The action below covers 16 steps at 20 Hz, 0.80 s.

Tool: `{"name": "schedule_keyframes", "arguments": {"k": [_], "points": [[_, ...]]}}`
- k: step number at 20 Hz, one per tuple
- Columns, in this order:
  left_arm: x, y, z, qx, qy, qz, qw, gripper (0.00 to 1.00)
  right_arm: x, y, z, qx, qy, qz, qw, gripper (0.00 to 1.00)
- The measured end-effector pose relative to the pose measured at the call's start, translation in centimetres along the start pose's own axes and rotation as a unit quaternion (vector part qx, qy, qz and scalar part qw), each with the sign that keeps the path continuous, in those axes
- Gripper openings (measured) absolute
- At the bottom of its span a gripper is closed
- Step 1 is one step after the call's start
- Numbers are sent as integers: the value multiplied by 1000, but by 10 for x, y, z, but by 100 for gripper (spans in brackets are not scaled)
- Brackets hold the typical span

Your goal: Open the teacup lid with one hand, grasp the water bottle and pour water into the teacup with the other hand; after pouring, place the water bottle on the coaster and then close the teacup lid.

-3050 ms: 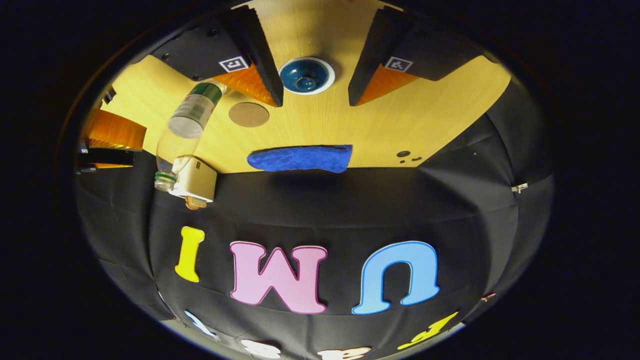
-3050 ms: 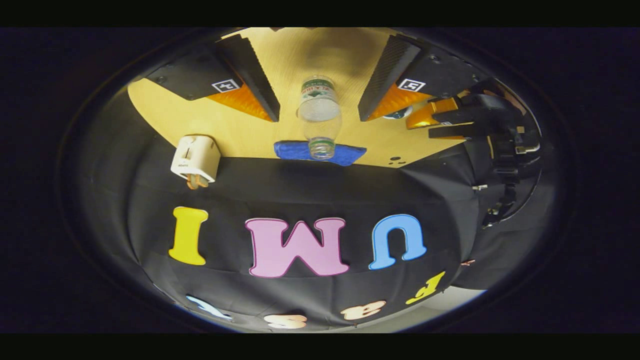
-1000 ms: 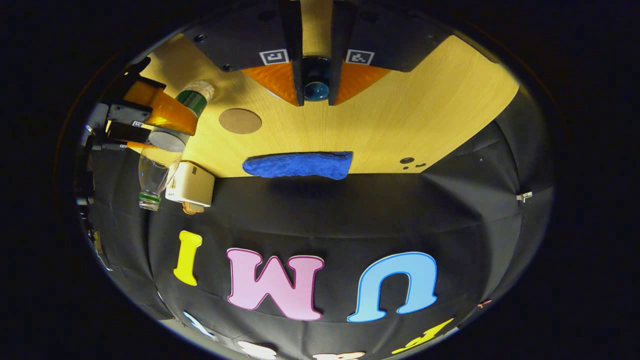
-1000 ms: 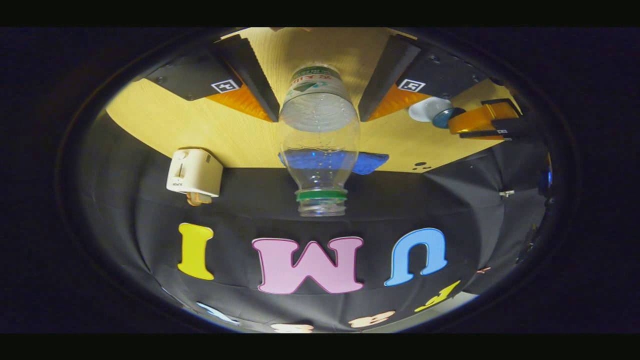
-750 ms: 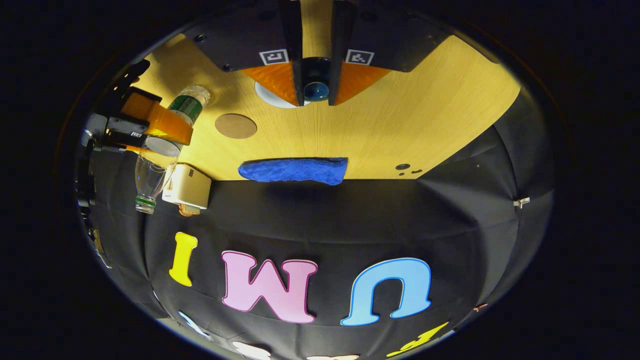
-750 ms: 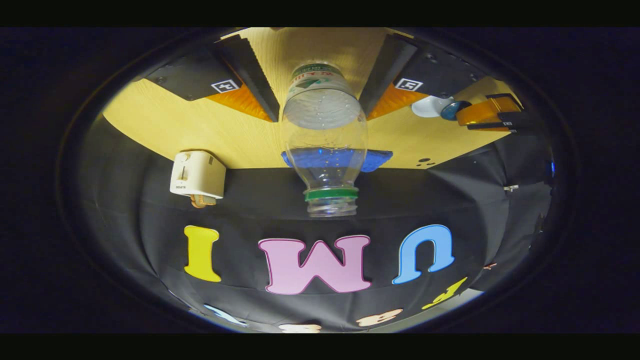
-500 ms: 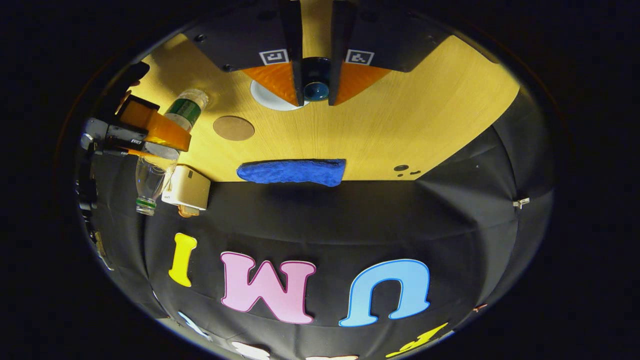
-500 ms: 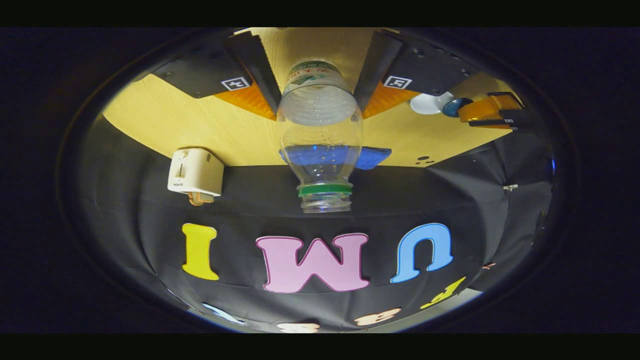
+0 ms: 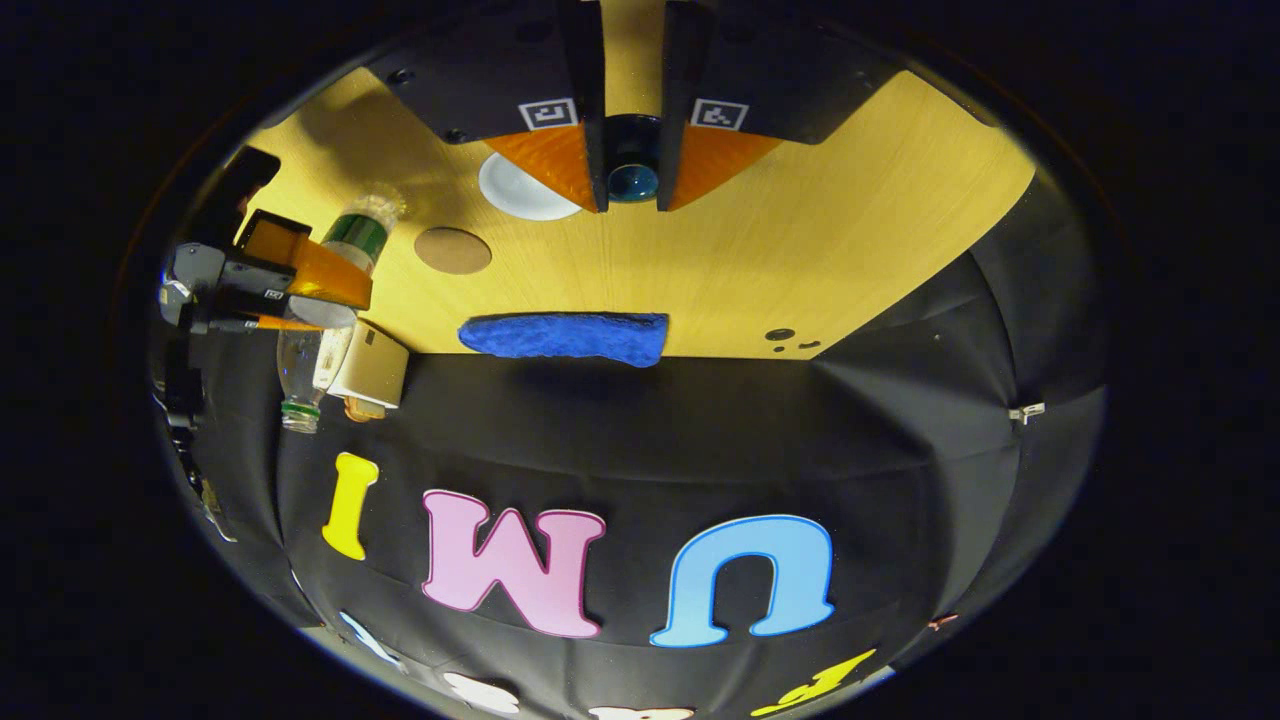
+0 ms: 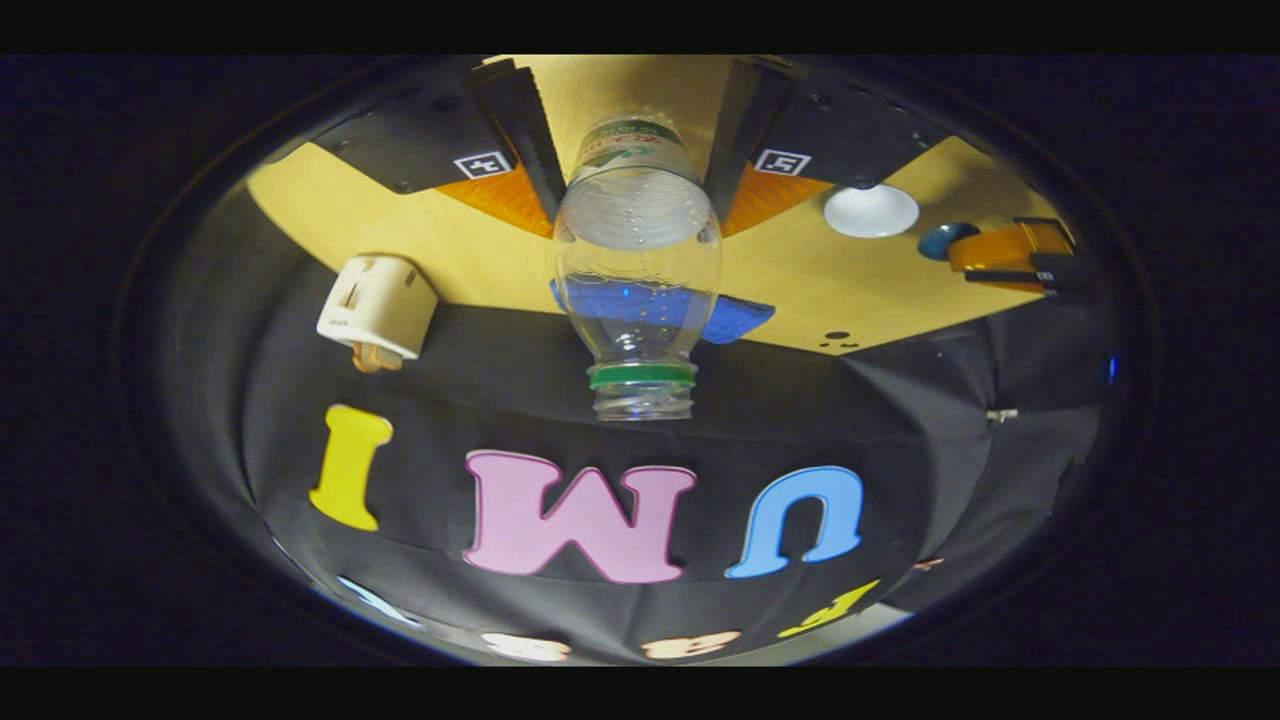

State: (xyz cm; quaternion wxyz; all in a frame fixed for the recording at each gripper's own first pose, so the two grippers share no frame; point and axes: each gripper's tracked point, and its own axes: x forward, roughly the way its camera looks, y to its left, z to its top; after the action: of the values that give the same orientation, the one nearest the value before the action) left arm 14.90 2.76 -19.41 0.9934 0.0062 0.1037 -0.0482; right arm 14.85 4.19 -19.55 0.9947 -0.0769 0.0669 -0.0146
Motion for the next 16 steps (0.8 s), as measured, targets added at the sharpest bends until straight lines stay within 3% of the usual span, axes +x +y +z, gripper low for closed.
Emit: {"name": "schedule_keyframes", "arguments": {"k": [3,6,10,12,16], "points": [[-9,23,5,-1,-11,24,1000,27,8,2,20,-97,-18,8,995,72],[-20,45,8,-21,-22,46,998,27,13,13,27,-184,-24,27,982,72],[-33,74,3,-46,-28,70,996,23,18,33,22,-293,-32,57,954,72],[-41,86,-3,-51,-29,80,995,27,17,44,14,-346,-35,75,934,72],[-52,101,-16,-55,-25,92,994,27,22,56,-6,-399,-27,98,911,72]]}}
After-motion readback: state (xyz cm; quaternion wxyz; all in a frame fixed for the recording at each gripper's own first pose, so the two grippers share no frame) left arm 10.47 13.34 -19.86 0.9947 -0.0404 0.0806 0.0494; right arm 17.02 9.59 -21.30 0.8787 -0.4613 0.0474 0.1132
